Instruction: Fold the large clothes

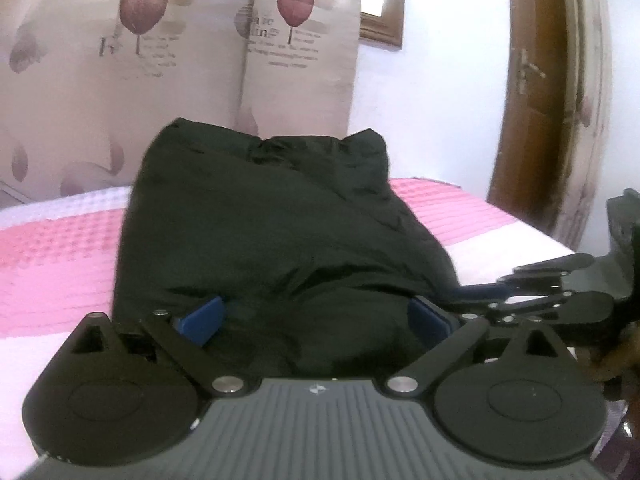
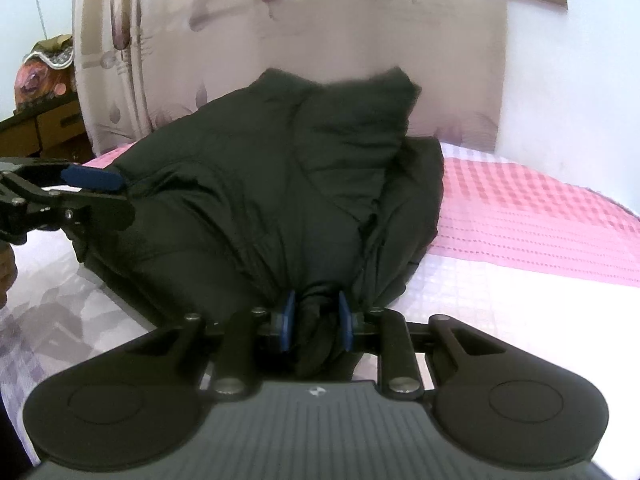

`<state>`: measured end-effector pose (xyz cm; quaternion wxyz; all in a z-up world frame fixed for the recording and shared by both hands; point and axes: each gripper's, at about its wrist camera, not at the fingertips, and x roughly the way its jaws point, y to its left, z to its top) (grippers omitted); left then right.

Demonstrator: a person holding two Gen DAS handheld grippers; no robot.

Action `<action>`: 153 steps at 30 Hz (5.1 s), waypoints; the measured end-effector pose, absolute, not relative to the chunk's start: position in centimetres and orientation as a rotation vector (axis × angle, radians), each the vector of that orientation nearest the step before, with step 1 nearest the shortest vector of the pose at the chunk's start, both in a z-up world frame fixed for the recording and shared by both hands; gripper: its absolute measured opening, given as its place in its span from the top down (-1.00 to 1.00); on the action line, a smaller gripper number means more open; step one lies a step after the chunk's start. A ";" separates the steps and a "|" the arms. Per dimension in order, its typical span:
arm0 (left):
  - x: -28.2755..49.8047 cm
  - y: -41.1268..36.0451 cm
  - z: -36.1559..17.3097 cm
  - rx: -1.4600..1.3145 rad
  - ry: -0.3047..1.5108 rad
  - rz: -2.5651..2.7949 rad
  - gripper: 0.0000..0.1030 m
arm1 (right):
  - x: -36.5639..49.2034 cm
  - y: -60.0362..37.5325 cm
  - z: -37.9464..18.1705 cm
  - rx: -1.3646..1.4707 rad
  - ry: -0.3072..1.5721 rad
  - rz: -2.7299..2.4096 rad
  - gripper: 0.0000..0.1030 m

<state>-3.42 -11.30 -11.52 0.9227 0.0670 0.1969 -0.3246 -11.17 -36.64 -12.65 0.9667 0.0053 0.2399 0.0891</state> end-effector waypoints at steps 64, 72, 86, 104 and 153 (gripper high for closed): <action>16.3 -3.4 -12.5 -0.326 0.741 -0.831 -1.00 | -7.9 -44.6 -11.7 0.531 0.502 0.231 -1.00; 16.5 -3.5 -12.7 -0.315 0.739 -0.842 -1.00 | -1.9 -44.3 -13.6 0.588 0.610 0.365 -1.00; 16.1 -5.0 -12.4 -0.246 0.737 -0.802 -1.00 | 1.9 -44.0 -14.3 0.670 0.603 0.511 -1.00; 14.1 -6.7 -11.5 -0.116 0.673 -0.699 -0.81 | 1.6 -41.4 -12.4 0.511 0.562 0.460 -0.63; 7.7 -1.9 -8.8 -0.144 0.630 -0.577 -0.30 | -2.5 -37.3 -9.4 0.553 0.529 0.447 -0.65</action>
